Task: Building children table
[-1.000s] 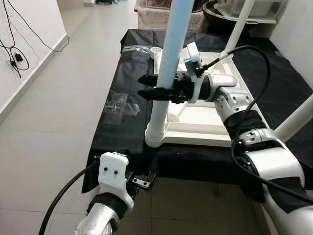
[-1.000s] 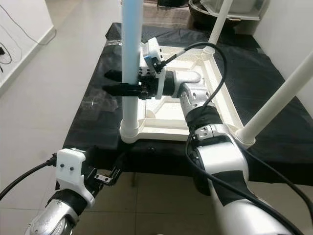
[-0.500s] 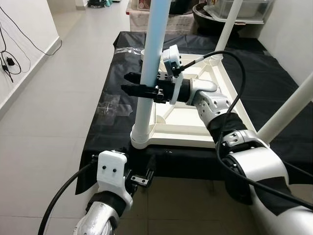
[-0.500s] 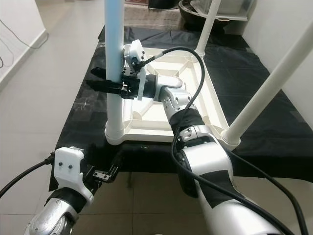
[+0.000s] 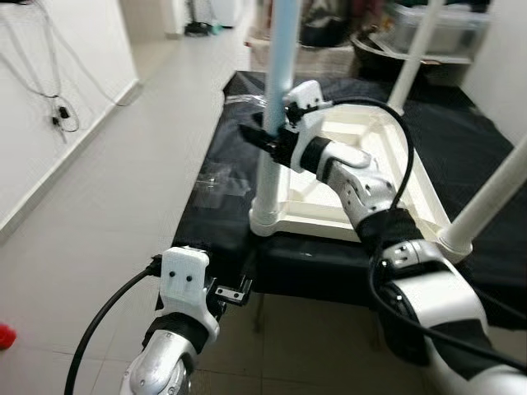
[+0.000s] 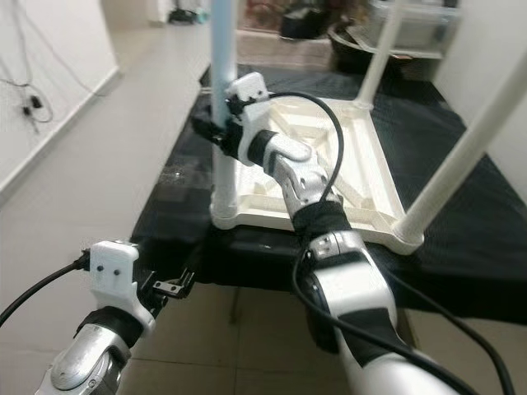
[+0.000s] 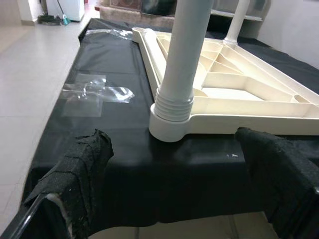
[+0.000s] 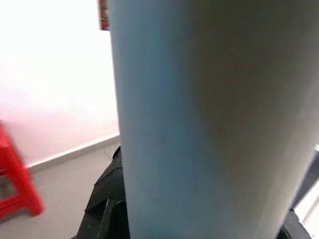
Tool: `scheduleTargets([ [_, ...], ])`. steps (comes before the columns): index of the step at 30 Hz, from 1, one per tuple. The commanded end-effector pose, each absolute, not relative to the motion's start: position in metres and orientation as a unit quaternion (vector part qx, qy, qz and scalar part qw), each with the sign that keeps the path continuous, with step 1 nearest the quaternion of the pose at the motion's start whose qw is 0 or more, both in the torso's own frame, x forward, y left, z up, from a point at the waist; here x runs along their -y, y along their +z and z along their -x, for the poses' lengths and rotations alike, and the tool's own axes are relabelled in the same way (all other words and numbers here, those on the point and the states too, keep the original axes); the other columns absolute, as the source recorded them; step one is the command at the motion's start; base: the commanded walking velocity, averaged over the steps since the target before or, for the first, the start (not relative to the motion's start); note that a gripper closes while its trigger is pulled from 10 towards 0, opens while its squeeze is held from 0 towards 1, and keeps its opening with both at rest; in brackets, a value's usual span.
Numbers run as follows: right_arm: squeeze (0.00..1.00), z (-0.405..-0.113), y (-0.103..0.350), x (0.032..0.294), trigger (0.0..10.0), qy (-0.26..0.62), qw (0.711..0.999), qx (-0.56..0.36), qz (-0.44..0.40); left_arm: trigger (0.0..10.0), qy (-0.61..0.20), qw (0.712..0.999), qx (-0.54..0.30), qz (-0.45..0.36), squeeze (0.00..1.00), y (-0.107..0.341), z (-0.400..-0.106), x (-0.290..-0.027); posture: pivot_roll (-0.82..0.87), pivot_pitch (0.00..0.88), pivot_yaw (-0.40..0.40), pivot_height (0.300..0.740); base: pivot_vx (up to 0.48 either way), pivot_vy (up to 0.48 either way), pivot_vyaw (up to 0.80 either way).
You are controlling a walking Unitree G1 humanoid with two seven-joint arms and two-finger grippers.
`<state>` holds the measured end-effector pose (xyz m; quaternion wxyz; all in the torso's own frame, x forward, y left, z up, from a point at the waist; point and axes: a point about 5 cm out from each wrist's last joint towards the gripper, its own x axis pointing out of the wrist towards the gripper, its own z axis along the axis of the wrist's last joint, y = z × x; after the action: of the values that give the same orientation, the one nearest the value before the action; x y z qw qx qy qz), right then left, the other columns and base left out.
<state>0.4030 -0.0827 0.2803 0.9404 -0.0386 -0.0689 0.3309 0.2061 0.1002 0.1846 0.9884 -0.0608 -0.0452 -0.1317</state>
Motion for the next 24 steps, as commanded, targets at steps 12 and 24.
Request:
scheduleTargets([
  [12,0.0,-0.398,0.233,0.127,10.0,-0.004,0.999,-0.031,-0.014,10.0,-0.128,0.989,0.045,0.058,0.0,0.182,-0.208,-0.102,0.07,0.181,-0.079,0.74,0.0,0.0,0.0],
  [24,0.0,-0.375,0.247,0.08,10.0,-0.137,0.986,-0.001,-0.092,10.0,-0.127,0.989,0.046,0.057,0.0,0.182,-0.211,-0.102,0.08,0.186,-0.08,0.74,0.0,0.0,0.0],
])
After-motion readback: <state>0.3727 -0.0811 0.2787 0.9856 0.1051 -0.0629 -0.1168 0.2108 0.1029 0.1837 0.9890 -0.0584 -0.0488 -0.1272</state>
